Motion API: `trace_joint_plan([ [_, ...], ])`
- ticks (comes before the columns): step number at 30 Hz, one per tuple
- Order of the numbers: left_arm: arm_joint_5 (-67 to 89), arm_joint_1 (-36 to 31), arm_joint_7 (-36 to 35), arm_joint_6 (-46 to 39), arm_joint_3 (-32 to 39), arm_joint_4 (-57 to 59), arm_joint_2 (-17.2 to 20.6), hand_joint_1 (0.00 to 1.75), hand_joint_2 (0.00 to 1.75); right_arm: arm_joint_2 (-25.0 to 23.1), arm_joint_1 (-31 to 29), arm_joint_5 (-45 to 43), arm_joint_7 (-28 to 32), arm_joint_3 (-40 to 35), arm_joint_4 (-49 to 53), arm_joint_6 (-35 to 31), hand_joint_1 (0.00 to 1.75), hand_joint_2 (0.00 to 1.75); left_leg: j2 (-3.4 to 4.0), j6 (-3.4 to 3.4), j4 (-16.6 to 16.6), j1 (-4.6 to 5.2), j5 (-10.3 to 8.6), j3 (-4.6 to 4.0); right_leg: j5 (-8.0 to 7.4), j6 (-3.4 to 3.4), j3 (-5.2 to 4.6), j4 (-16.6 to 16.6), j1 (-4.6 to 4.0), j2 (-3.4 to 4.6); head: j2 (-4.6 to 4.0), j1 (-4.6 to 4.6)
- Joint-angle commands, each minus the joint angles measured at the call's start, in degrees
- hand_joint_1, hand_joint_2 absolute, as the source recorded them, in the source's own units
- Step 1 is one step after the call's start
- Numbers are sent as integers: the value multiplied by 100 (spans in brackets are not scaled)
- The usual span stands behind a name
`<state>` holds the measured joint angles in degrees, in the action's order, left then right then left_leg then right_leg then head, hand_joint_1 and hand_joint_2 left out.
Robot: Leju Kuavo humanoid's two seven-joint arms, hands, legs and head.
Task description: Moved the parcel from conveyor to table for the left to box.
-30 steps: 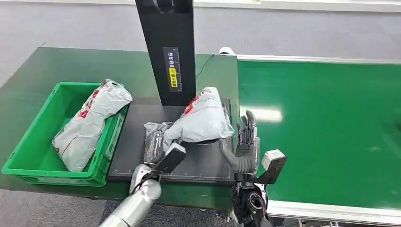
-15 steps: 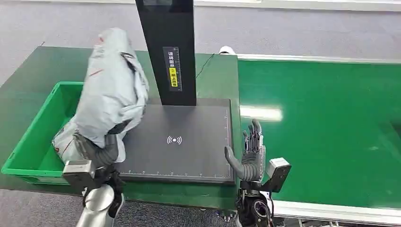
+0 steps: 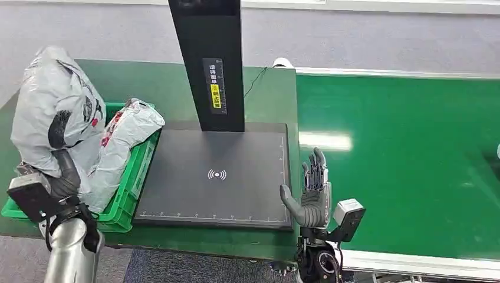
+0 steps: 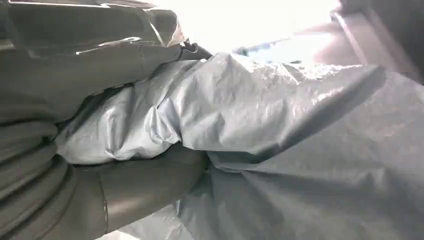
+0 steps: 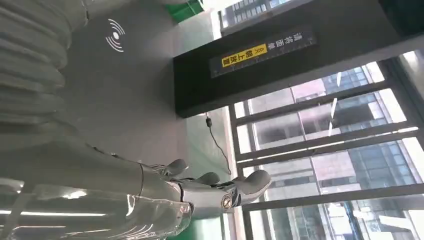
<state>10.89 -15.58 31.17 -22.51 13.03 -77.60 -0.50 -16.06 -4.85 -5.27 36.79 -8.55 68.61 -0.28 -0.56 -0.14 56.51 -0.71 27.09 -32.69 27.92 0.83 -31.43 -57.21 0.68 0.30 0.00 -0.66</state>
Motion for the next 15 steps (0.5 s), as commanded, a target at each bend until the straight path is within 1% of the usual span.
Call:
trace_joint_plan([
  [1, 793, -1505, -231, 23, 706, 3519, 648, 154, 175, 68, 140, -9, -43, -60, 168, 43, 0, 175, -13, -4, -4, -1, -8, 4, 1, -3, 10, 2, -1, -16, 0, 2],
  [2, 870, -1528, -291, -3, 713, 3575, 650, 154, 175, 67, 150, -7, -45, -62, 188, 48, 0, 175, -11, -3, -8, 0, -10, 4, -1, -4, 10, 4, -1, -17, 0, 2],
  [3, 870, -1528, -291, -3, 713, 3575, 650, 157, 175, 67, 150, -7, -45, -62, 188, 48, 0, 175, -6, -2, -5, -2, -6, 5, 0, -3, 13, 3, -3, -10, 0, 2],
  [5, 1033, -1627, -468, 52, 757, 3731, 700, 152, 175, 60, 158, 0, -67, -81, 200, 71, 0, 175, 0, -1, -13, 3, -7, 13, -2, -3, 18, 7, 2, -5, 0, 7],
  [6, 1095, -1672, -471, 20, 842, 3803, 703, 148, 175, 60, 143, 4, -79, -93, 172, 86, 0, 175, -14, -3, -6, 2, -7, 11, 0, -4, 23, 0, 7, -16, 0, 9],
  [8, 1141, -1675, -467, 61, 947, 3863, 760, 148, 175, 50, 105, 4, -81, -111, 95, 84, 0, 175, -14, -6, -10, 3, -13, 17, -7, -9, 28, 4, 1, -18, 0, 13],
  [10, 1144, -1648, -446, 95, 991, 3854, 775, 0, 175, 50, 80, 4, -81, -117, 41, 79, 0, 175, 1, -10, -13, 5, -18, 21, -13, -13, 23, 1, 3, -5, 0, 13],
  [12, 1102, -1434, -289, 171, 1136, 3524, 672, 0, 175, 70, 51, 1, -80, -132, -18, 79, 0, 175, 0, -16, -11, 4, -17, 32, -10, -18, 28, -8, 1, -5, 0, 9],
  [13, 983, -1236, -93, 233, 1189, 3144, 551, 0, 175, 76, 38, -5, -76, -127, -48, 77, 0, 175, 3, -21, -11, 4, -19, 35, -13, -23, 26, -15, 0, -2, 0, 9],
  [14, 944, -1024, -70, 269, 1193, 2740, 435, 0, 175, 76, 27, -14, -68, -119, -81, 74, 0, 175, 12, -23, -18, 2, -29, 29, -24, -29, 16, -11, -2, 4, 0, 11],
  [15, 943, -962, -109, 263, 1192, 2622, 396, 0, 175, 76, 24, -17, -64, -115, -90, 74, 0, 175, 18, -29, -20, 0, -29, 38, -27, -35, 21, -10, -5, 10, 0, 9],
])
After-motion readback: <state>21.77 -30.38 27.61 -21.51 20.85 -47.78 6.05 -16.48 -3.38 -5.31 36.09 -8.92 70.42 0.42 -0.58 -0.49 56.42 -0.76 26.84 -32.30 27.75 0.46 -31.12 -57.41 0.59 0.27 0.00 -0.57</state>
